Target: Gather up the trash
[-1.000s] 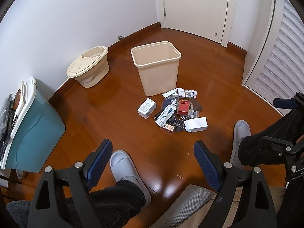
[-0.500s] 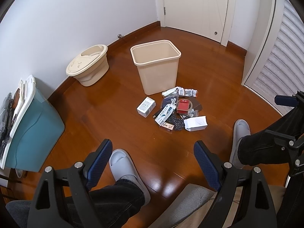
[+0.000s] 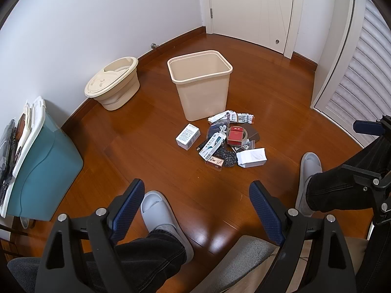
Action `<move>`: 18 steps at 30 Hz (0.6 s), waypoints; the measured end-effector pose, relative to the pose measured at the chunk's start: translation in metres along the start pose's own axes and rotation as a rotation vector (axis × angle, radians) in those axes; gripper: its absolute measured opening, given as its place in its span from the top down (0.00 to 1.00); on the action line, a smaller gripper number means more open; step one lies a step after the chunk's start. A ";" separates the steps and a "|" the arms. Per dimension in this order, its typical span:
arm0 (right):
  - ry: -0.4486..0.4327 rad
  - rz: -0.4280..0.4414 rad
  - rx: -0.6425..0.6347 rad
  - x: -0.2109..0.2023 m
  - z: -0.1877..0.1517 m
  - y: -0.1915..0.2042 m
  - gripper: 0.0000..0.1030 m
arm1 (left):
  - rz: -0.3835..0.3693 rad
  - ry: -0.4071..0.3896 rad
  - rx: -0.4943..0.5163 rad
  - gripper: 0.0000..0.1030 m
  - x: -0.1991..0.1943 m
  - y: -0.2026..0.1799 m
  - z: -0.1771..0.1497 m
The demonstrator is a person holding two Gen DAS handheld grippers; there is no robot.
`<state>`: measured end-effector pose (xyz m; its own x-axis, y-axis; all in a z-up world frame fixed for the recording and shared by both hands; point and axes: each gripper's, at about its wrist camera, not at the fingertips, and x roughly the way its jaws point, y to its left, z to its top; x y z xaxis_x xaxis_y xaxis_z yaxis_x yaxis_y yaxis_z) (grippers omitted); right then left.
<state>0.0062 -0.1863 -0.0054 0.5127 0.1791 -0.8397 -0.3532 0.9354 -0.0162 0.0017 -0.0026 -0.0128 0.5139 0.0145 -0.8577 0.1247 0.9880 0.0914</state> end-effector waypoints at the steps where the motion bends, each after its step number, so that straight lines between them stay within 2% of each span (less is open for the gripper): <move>1: 0.000 0.000 0.000 0.000 0.000 0.000 0.00 | 0.000 0.000 -0.001 0.15 0.000 0.000 0.000; 18: 0.007 0.002 -0.002 0.003 -0.002 0.003 0.00 | -0.005 0.000 -0.002 0.15 0.000 0.000 -0.004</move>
<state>0.0053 -0.1832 -0.0094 0.5062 0.1788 -0.8437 -0.3557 0.9345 -0.0154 -0.0017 -0.0022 -0.0149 0.5133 0.0100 -0.8582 0.1254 0.9883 0.0865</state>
